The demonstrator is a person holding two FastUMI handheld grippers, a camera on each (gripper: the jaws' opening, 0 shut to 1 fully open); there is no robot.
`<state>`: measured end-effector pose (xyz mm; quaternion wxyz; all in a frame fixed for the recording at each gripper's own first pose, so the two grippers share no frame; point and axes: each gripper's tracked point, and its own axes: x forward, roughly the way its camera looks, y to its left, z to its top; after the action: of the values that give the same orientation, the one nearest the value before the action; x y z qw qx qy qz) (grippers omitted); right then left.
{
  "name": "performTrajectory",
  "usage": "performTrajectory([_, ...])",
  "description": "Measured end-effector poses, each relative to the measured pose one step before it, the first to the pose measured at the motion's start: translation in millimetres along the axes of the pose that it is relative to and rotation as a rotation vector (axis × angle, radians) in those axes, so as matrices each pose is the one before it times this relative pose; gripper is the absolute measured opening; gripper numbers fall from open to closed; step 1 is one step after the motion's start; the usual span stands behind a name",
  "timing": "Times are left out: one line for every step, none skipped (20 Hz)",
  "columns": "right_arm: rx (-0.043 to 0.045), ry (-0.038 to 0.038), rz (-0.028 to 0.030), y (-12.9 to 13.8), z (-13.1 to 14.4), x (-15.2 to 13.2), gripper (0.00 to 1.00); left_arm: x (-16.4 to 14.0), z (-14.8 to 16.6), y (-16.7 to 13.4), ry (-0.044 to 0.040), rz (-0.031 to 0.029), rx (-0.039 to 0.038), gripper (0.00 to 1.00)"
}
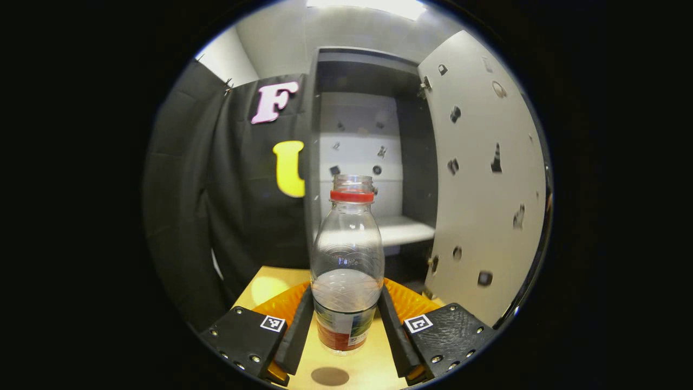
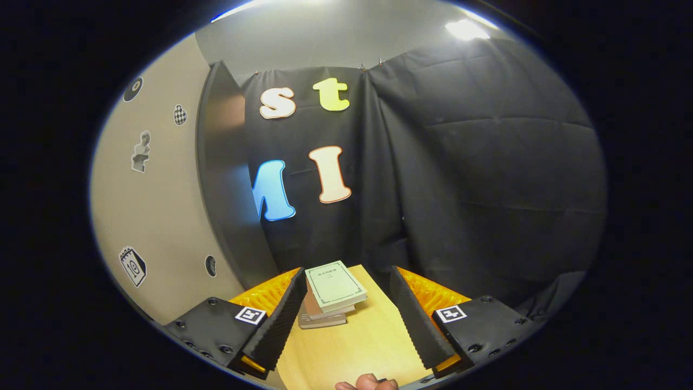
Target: Open the cabinet door with the right hand, grasp the bottle in the cabinet with the left hand and place it on the coaster, then close the cabinet door with the right hand.
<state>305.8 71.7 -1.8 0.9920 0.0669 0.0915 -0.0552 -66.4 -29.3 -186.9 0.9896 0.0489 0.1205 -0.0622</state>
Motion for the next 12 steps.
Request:
performTrajectory([0.01169, -0.00293, -0.00175, -0.42, -0.23, -5.64, 0.98, -6.06, -15.6, 7.96, 0.01001, 0.0183, -0.0222, 0.62])
performTrajectory([0.00757, -0.00188, -0.001, -0.22, 0.0, -4.01, 0.98, -3.51, -14.46, 7.46, 0.00464, 0.01833, -0.00746, 0.62])
performTrajectory([0.0008, -0.00322, 0.00241, 0.63, -1.4, -2.63, 0.98, -1.71, -15.67, 10.02, 0.00748, 0.02398, 0.01033, 0.62])
performTrajectory([-0.00597, -0.00281, 0.00984, 1.93, -0.72, -3.37, 0.98, -0.14, -13.06, 6.53, -0.00672, 0.01485, 0.0057, 0.62])
performTrajectory([-0.01246, -0.00035, 0.00724, 2.43, -2.3, -4.41, 0.98, 0.8, -15.09, 4.15, 0.00396, 0.00899, -0.0061, 0.62])
performTrajectory([-0.01773, 0.00447, 0.00331, 1.39, -1.0, -2.92, 0.92, 3.38, -14.17, 1.42, 0.00085, 0.00387, -0.01088, 0.62])
performTrajectory([-0.01825, 0.00195, 0.00311, 0.16, -1.31, -2.85, 0.92, 1.72, -13.32, 2.15, -0.00321, 0.00513, -0.00296, 0.62])
performTrajectory([-0.01517, 0.0004, -0.00035, 0.89, 0.9, -2.33, 0.98, 3.71, -11.55, 2.22, -0.00161, 0.01034, 0.00015, 0.6])
performTrajectory([-0.0095, 0.00128, 0.00216, 1.0, -0.1, -2.96, 0.98, 4.47, -10.55, 2.09, -0.00276, 0.00973, -0.00087, 0.63])
performTrajectory([-0.00386, 0.0048, 0.00354, 1.95, 0.42, -2.37, 0.98, 4.42, -11.37, 1.74, 0.0022, 0.00882, -0.00577, 0.63])
performTrajectory([-0.00075, 0.00744, 0.01166, 4.33, -1.66, -4.1, 0.92, 3.14, -14.15, 1.77, 0.01098, 0.01, -0.01438, 0.63])
performTrajectory([-0.00375, 0.00152, 0.00437, 2.4, 0.03, -3.78, 0.93, 4.47, -11.83, 1.04, 0.01213, 0.00396, -0.01764, 0.62])
